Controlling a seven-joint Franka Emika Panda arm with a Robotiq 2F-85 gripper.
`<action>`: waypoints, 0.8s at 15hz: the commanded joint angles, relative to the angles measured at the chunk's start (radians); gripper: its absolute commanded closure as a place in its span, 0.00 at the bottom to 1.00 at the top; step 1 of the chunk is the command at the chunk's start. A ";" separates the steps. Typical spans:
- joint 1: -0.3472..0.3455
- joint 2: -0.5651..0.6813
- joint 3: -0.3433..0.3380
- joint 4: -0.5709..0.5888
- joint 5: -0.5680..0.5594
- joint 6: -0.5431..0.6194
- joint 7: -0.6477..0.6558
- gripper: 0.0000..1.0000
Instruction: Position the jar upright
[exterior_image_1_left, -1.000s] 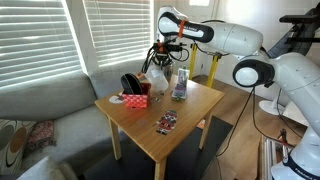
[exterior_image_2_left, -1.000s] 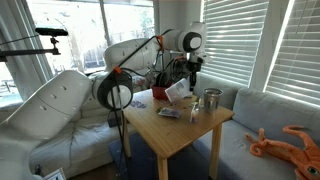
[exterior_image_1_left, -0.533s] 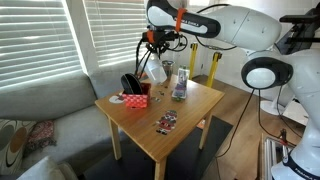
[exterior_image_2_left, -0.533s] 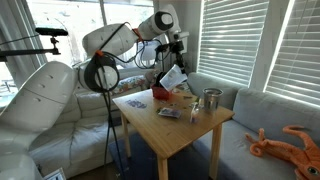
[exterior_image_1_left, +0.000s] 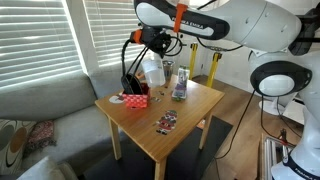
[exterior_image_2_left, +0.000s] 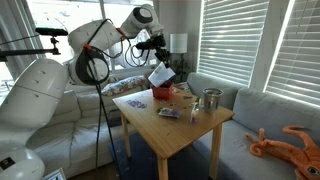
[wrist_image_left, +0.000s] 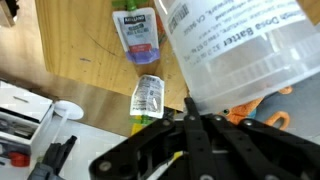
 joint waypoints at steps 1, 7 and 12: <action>0.011 -0.004 0.000 0.000 0.000 -0.003 0.042 0.95; 0.017 -0.009 -0.002 -0.001 0.000 -0.004 0.083 0.95; 0.047 -0.016 -0.039 -0.030 -0.055 -0.062 0.109 0.99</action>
